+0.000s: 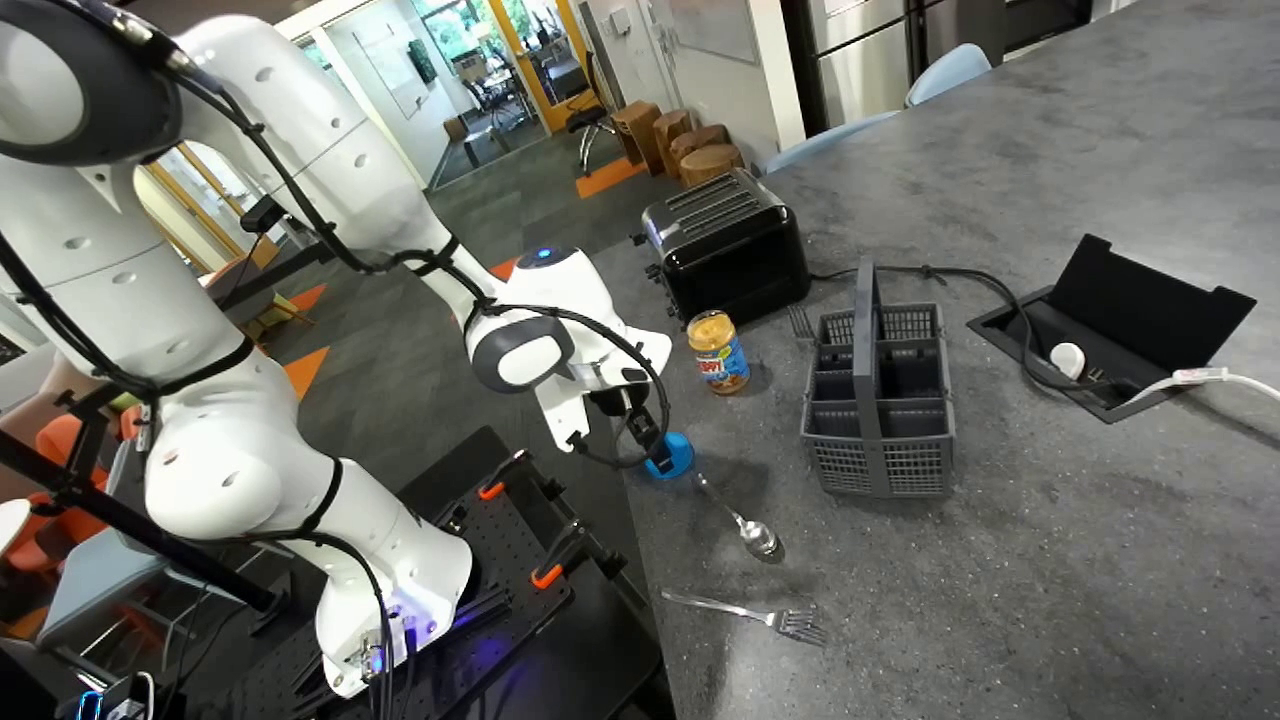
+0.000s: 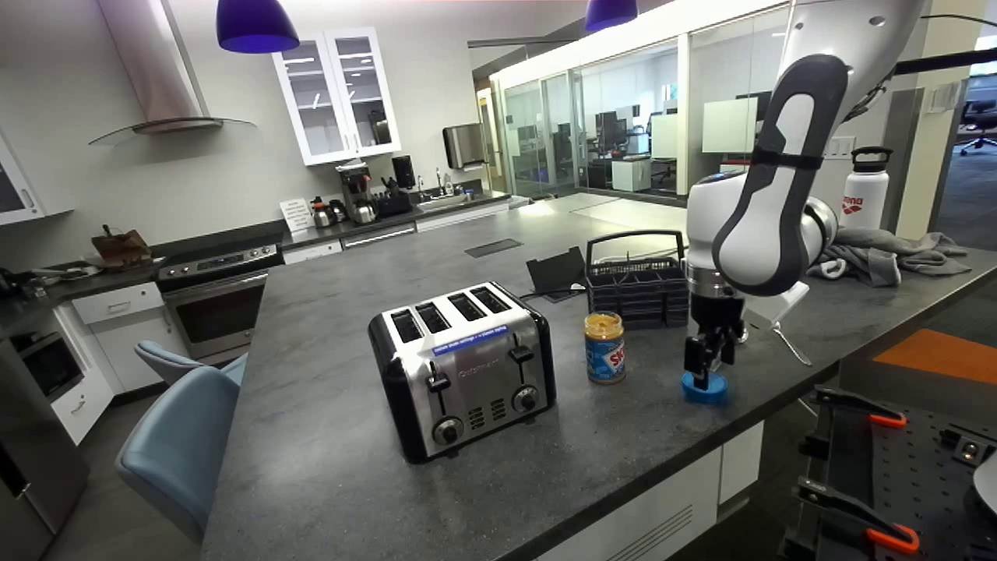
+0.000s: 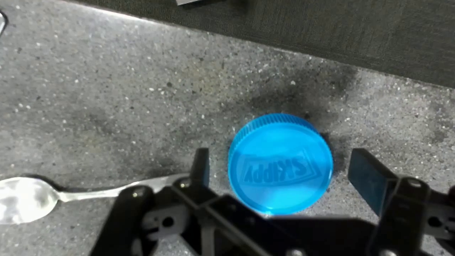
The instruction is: Put the blue lid on the bottle
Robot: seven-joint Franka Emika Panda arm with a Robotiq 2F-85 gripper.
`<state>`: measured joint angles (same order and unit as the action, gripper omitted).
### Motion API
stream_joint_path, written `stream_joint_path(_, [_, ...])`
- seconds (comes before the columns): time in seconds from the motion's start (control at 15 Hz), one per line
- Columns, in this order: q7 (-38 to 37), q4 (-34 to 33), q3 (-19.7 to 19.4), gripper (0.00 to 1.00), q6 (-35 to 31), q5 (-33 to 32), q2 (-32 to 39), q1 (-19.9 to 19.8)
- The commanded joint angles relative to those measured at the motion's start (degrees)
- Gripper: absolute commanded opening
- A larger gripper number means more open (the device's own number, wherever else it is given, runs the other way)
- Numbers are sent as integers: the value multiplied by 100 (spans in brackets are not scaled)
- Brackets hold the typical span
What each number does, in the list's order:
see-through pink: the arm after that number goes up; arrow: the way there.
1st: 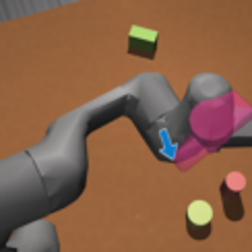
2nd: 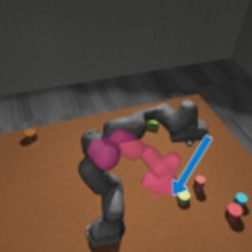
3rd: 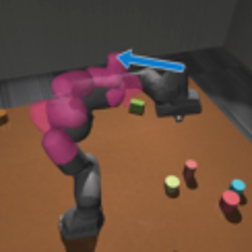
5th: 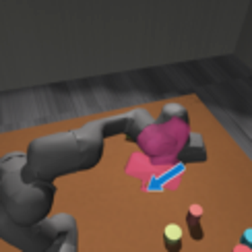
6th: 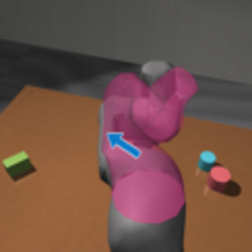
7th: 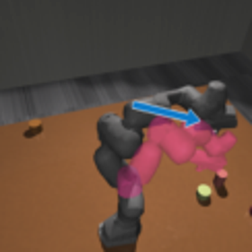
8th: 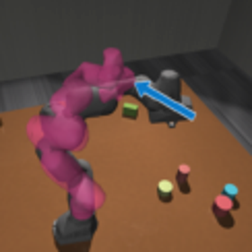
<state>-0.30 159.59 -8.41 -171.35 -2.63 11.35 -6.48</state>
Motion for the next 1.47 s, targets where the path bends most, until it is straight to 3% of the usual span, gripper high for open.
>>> stream_joint_path(0.0, [-30, 0, -29, 100, -442, 55, 224, 27])
stream_joint_path(0.53, [36, -7, 412, 100, -1277, 287, 654, -278])
stream_joint_path(0.87, [19, -16, 451, 100, -1508, 263, 855, -326])
stream_joint_path(0.93, [20, -18, 443, 75, -1568, 256, 892, -326])
stream_joint_path(1.0, [23, -20, 407, 74, -1614, 251, 922, -298])
stream_joint_path(1.2, [12, -17, 446, 55, -1702, 241, 931, -328])
stream_joint_path(1.4, [18, -14, 545, 55, -1534, 216, 737, -400])
